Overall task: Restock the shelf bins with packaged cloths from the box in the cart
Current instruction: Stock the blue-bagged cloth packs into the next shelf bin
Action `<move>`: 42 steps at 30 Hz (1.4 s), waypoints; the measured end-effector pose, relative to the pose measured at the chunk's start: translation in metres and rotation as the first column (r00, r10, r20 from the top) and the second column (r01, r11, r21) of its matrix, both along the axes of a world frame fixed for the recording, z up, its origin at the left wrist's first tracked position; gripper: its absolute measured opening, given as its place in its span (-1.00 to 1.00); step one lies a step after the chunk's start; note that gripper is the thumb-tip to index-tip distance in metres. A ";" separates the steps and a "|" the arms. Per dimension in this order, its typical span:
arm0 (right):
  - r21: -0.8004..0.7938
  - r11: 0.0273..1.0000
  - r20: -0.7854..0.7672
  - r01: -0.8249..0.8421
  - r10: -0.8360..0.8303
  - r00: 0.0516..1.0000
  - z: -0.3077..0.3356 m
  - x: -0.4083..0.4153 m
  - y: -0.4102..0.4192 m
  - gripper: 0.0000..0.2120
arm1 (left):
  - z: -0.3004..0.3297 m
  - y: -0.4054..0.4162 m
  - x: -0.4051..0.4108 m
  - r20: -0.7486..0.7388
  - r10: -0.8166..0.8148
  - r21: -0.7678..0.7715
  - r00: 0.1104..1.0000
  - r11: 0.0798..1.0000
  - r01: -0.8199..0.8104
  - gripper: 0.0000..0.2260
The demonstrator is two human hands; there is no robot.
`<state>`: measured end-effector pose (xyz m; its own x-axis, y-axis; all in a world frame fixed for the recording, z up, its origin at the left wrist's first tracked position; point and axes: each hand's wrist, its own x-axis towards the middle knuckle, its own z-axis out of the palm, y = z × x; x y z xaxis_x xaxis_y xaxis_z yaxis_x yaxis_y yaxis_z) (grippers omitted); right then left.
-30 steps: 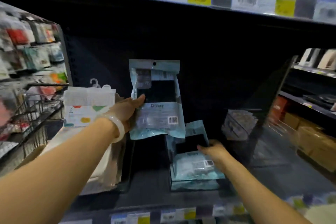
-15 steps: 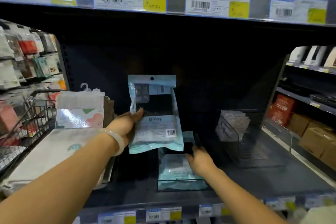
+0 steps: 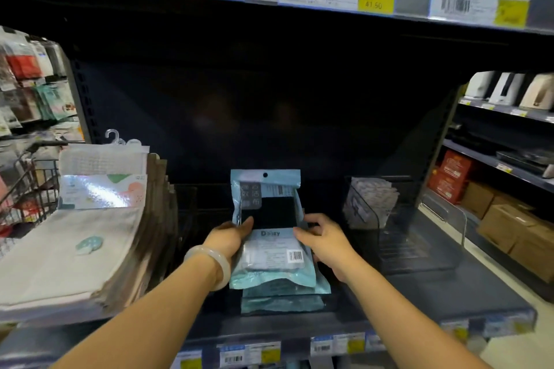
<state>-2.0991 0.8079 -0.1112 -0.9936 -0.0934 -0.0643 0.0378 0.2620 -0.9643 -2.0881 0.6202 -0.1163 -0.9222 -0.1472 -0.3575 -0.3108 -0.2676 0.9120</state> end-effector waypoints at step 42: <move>0.722 0.692 -0.383 0.028 0.365 0.848 0.085 0.055 -0.140 -0.45 | 0.095 -0.075 0.070 0.009 -0.341 -0.958 0.940 -0.271 -0.089 -0.39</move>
